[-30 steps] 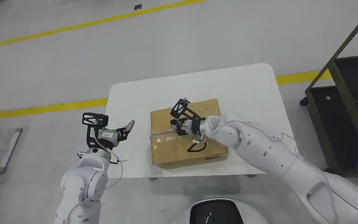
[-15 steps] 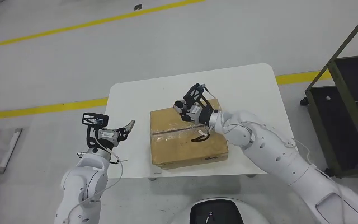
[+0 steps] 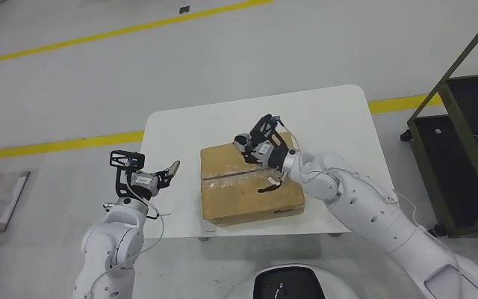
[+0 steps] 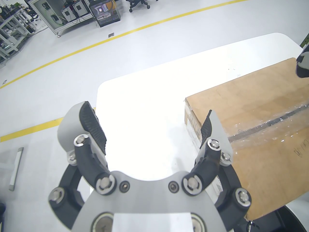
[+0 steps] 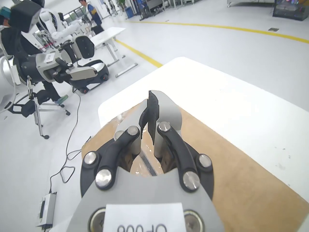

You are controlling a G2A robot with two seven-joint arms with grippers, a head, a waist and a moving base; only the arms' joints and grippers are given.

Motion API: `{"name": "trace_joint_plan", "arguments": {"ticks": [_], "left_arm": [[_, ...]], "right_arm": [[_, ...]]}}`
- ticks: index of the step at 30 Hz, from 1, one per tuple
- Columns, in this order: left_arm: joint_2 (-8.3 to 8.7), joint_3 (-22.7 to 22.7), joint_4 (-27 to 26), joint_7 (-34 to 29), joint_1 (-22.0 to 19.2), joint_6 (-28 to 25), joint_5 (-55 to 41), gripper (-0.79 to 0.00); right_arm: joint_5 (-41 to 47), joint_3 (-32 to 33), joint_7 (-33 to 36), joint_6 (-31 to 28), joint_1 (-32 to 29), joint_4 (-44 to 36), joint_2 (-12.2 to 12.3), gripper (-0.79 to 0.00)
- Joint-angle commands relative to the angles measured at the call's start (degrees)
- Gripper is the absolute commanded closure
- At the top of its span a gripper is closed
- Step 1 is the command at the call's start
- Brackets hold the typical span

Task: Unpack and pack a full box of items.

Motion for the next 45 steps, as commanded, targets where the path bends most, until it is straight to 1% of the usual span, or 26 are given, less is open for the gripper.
{"name": "trace_joint_plan", "arguments": {"ticks": [1, 5, 8, 11, 14, 18, 26, 34, 39, 45], "left_arm": [[0.00, 0.0, 0.0, 0.0, 0.0, 0.0, 0.0, -0.785], [0.00, 0.0, 0.0, 0.0, 0.0, 0.0, 0.0, -0.785], [0.00, 0.0, 0.0, 0.0, 0.0, 0.0, 0.0, -0.785], [0.00, 0.0, 0.0, 0.0, 0.0, 0.0, 0.0, -0.785], [0.00, 0.0, 0.0, 0.0, 0.0, 0.0, 0.0, -0.785], [0.00, 0.0, 0.0, 0.0, 0.0, 0.0, 0.0, -0.785], [0.00, 0.0, 0.0, 0.0, 0.0, 0.0, 0.0, -0.785], [0.00, 0.0, 0.0, 0.0, 0.0, 0.0, 0.0, -0.785], [0.00, 0.0, 0.0, 0.0, 0.0, 0.0, 0.0, -0.785], [0.00, 0.0, 0.0, 0.0, 0.0, 0.0, 0.0, -0.785]], "right_arm": [[-3.2, 0.7, -0.8, 0.8, -2.4, -3.0, 0.4, 0.000], [-8.4, 0.6, -0.7, 4.0, -7.8, -8.8, 1.0, 0.000], [-12.6, -1.6, -0.3, 7.1, -9.2, -10.5, 0.6, 0.000], [-13.4, -3.7, -0.9, 10.6, -9.2, -10.0, -0.4, 0.000], [-14.6, -5.4, -1.2, 12.7, -8.3, -8.4, -1.4, 0.000], [-14.2, -6.0, -2.1, 14.0, -8.3, -5.7, -2.1, 0.000], [-13.9, -3.0, -1.3, 14.4, -10.3, -4.2, -2.0, 0.000], [-15.9, 0.4, -0.7, 14.5, -12.7, -5.0, -1.5, 0.000], [-17.1, 3.7, -0.8, 14.8, -15.4, -7.1, -0.7, 0.000], [-18.7, 8.6, 0.3, 14.9, -20.5, -11.2, 0.6, 0.000]]}}
